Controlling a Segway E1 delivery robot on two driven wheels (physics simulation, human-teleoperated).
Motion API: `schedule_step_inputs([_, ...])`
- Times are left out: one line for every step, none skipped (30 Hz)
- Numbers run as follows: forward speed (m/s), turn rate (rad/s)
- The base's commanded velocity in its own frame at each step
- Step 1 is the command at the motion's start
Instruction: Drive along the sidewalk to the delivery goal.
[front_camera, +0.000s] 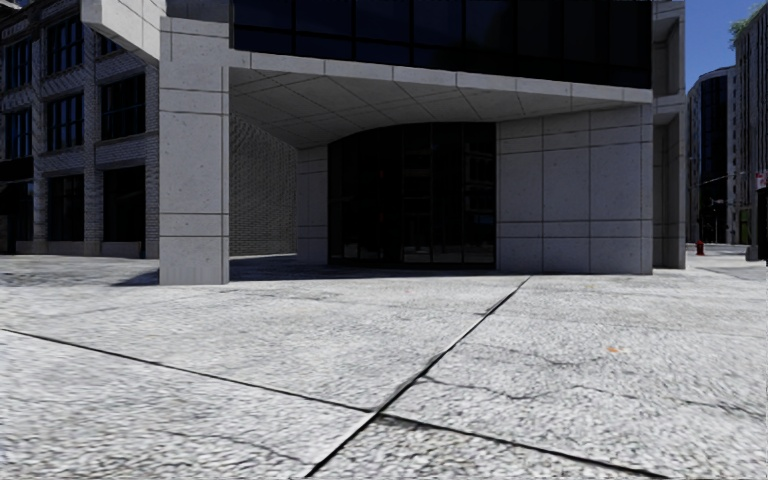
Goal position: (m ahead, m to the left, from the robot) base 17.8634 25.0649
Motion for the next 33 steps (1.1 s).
schedule_step_inputs([1.35,0.68])
schedule_step_inputs([1.35,0.68])
schedule_step_inputs([1.4,0.68])
schedule_step_inputs([2.0,0.68])
schedule_step_inputs([2.0,0.68])
schedule_step_inputs([2.0,0.68])
schedule_step_inputs([2.0,0.68])
schedule_step_inputs([2.0,0.68])
schedule_step_inputs([2.0,0.68])
schedule_step_inputs([2.0,0.68])
schedule_step_inputs([2.0,0.68])
schedule_step_inputs([2.0,0.68])
schedule_step_inputs([2.0,0.68])
schedule_step_inputs([2.0,0.68])
schedule_step_inputs([2.0,0.68])
schedule_step_inputs([2.0,0.68])
schedule_step_inputs([2.0,0.68])
schedule_step_inputs([2.0,0.68])
schedule_step_inputs([2.0,0.68])
schedule_step_inputs([2.0,0.68])
schedule_step_inputs([2.0,0.68])
schedule_step_inputs([2.0,0.68])
schedule_step_inputs([2.0,0.68])
schedule_step_inputs([2.0,0.68])
schedule_step_inputs([2.0,0.68])
schedule_step_inputs([2.0,0.68])
schedule_step_inputs([2.0,0.68])
schedule_step_inputs([2.0,0.68])
schedule_step_inputs([2.0,0.68])
schedule_step_inputs([2.0,0.68])
schedule_step_inputs([2.0,0.68])
schedule_step_inputs([2.0,0.68])
schedule_step_inputs([2.0,0.68])
